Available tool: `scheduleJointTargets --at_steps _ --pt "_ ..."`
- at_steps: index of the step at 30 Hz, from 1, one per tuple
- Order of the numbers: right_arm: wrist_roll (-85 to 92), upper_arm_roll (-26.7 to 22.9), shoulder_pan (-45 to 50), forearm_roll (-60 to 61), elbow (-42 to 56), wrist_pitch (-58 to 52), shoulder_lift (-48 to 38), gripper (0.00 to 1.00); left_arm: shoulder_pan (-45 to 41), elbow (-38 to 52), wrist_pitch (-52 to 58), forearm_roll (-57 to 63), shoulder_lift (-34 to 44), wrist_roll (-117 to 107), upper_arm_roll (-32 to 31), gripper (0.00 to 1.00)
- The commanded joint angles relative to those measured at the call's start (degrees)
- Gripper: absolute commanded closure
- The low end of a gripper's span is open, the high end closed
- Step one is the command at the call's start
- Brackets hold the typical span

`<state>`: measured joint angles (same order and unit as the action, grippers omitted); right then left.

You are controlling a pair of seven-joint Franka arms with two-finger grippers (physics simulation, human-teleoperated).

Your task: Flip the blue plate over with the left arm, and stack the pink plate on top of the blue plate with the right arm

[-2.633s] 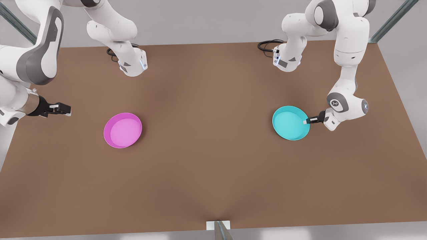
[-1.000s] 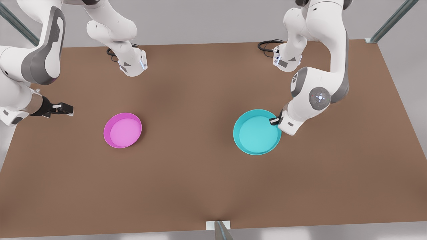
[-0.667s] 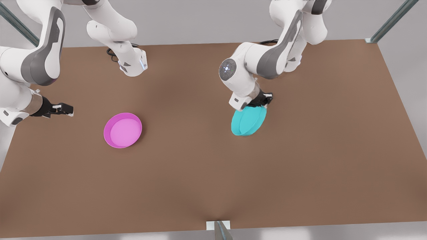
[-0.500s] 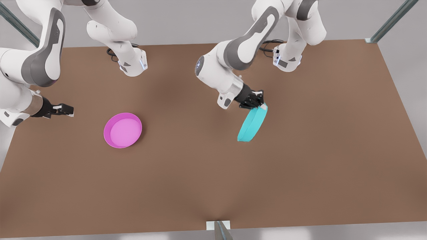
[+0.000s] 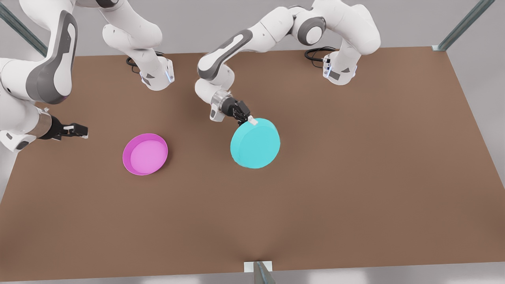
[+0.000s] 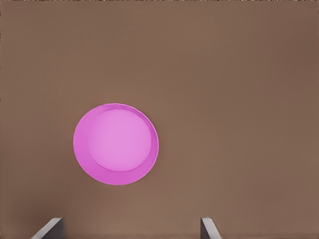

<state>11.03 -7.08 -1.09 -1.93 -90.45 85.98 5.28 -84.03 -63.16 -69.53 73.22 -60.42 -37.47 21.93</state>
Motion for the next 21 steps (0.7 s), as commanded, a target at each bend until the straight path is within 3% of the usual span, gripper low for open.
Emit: scheduleJointTargets --at_steps 1,7,10,21 --pt "-0.04 0.04 -0.06 0.0 0.01 0.15 0.0 0.0 -0.61 -0.04 0.53 0.61 -0.4 -0.06 0.04 0.79" --pt "-0.22 0.13 -0.32 -1.14 -0.25 1.11 -0.53 0.0 -1.93 -0.04 2.11 4.65 -8.57 -4.37 -0.05 0.79" --pt "-0.3 1.27 -0.32 -1.14 -0.08 1.73 -0.09 0.0 -2.55 -0.3 4.4 4.13 -8.75 -4.81 -4.61 0.79" --pt "-0.22 1.19 -0.32 -1.14 0.18 1.38 1.05 0.0 -3.07 -0.65 5.1 3.6 -10.42 -6.39 -8.31 0.79"
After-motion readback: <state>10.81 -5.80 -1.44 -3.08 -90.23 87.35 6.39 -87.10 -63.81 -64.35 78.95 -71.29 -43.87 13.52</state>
